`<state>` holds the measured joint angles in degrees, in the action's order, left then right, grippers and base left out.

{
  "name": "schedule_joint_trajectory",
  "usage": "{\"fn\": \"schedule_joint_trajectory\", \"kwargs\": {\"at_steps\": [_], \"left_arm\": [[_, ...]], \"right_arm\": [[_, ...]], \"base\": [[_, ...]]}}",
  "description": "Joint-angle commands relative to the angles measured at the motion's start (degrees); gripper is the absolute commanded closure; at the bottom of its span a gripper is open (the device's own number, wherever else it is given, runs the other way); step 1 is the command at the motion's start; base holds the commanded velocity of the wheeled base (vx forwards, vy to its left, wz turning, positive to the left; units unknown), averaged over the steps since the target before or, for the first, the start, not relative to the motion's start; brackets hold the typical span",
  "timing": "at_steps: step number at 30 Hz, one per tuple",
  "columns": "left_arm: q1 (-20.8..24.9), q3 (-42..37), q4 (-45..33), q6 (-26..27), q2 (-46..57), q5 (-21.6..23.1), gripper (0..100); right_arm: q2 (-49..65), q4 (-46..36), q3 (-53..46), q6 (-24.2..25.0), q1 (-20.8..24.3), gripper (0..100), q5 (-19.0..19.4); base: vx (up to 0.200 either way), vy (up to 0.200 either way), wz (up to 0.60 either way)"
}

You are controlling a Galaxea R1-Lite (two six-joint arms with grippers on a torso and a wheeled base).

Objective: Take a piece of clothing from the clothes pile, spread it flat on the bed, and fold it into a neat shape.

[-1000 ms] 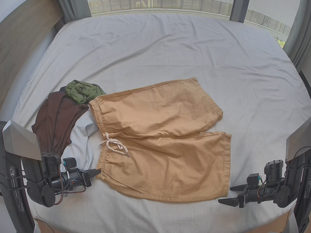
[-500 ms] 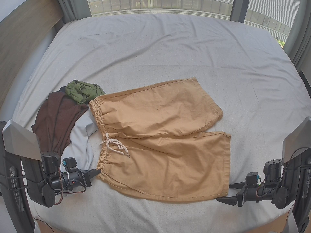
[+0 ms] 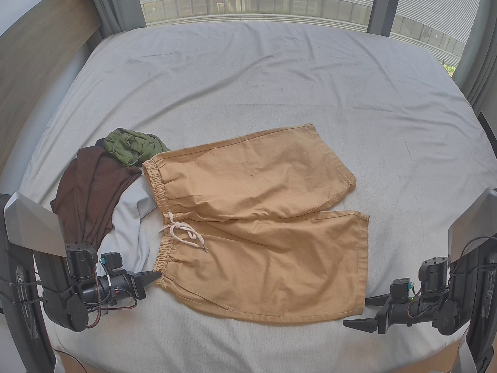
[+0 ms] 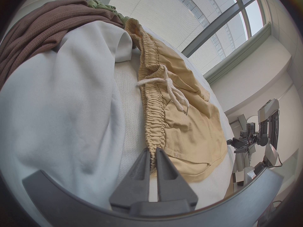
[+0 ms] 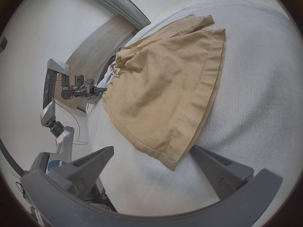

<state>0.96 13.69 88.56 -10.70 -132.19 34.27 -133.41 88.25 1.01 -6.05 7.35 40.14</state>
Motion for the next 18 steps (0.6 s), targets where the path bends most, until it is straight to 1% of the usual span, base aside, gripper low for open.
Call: {"fn": "schedule_joint_trajectory", "kwargs": {"at_steps": [1, 2, 18], "left_arm": [[0.0, 0.0, 0.0, 0.0, 0.0, 0.0, 100], [0.0, 0.0, 0.0, 0.0, -0.1, 0.0, 100], [0.0, 0.0, 0.0, 0.3, -1.0, -0.1, 100]], "right_arm": [[-0.6, -0.1, 0.0, 0.0, 0.0, 0, 0.0], [-1.1, -0.1, 0.1, 0.0, -0.1, 100, 0.0], [-1.0, -0.1, 0.0, 0.2, -0.6, 100, 0.1]], "base": [[0.000, 0.000, 0.00], [0.000, 0.000, 0.00], [0.000, 0.000, 0.00]]}}
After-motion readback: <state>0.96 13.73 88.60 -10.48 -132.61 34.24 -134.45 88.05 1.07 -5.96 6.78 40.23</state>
